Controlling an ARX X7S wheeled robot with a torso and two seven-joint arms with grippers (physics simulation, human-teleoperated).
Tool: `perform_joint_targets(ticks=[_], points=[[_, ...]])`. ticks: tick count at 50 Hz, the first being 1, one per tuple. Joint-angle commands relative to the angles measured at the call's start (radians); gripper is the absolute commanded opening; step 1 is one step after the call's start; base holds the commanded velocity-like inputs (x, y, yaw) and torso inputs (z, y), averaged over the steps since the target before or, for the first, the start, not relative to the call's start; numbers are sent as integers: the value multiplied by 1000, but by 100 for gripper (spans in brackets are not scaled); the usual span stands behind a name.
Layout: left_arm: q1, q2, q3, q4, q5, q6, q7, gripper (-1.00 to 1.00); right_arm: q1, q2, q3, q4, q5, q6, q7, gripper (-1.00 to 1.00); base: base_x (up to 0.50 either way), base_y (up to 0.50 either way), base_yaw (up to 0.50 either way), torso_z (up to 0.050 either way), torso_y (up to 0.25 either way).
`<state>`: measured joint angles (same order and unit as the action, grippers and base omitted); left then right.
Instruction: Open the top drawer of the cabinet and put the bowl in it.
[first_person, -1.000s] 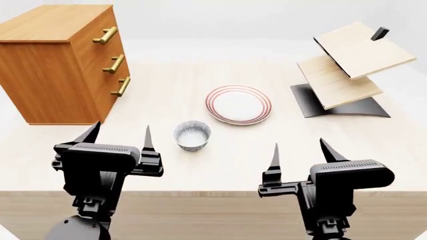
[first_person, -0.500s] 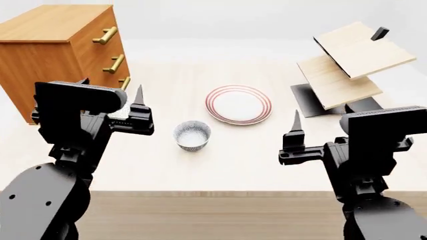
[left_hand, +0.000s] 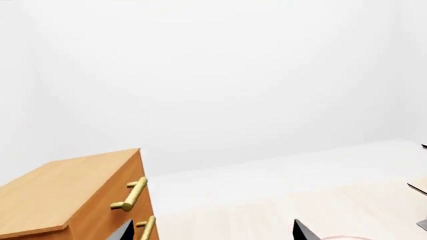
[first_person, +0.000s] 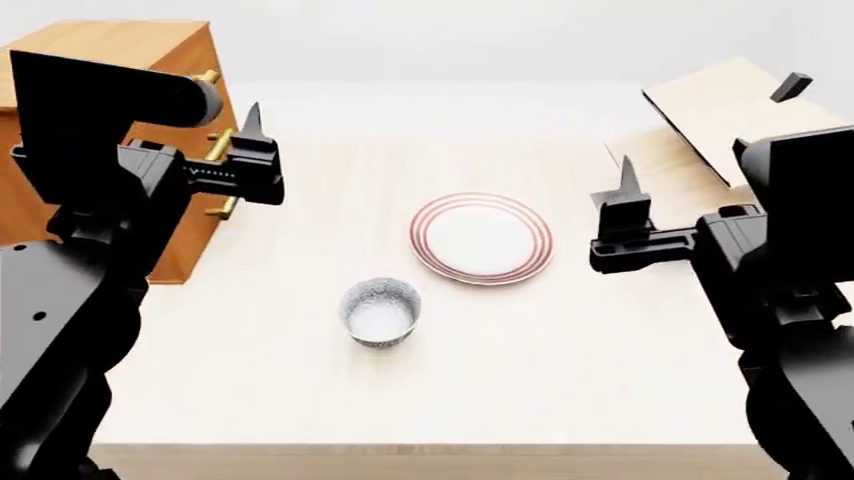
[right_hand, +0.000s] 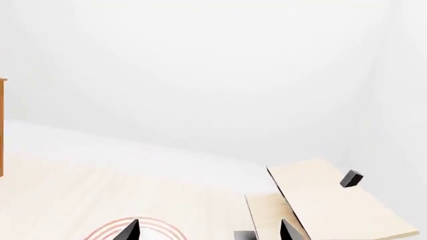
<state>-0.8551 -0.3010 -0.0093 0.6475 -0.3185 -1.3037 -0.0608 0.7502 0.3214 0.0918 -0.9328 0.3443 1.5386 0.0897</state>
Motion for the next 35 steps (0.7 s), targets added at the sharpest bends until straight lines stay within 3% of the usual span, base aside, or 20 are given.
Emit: perform_joint_targets(ticks=[1, 8, 35], points=[[-50, -8, 7, -15, -8, -26, -1, 100, 60, 58, 63, 15, 269, 30, 168, 100, 500, 0, 0, 0, 0], [-54, -10, 10, -8, -12, -31, -3, 100, 63, 81, 78, 26, 358, 21, 235, 100, 500, 0, 0, 0, 0], [-17, -16, 19, -26, -19, 14, -3, 100, 45, 117, 49, 60, 401, -31, 299, 100, 500, 0, 0, 0, 1]])
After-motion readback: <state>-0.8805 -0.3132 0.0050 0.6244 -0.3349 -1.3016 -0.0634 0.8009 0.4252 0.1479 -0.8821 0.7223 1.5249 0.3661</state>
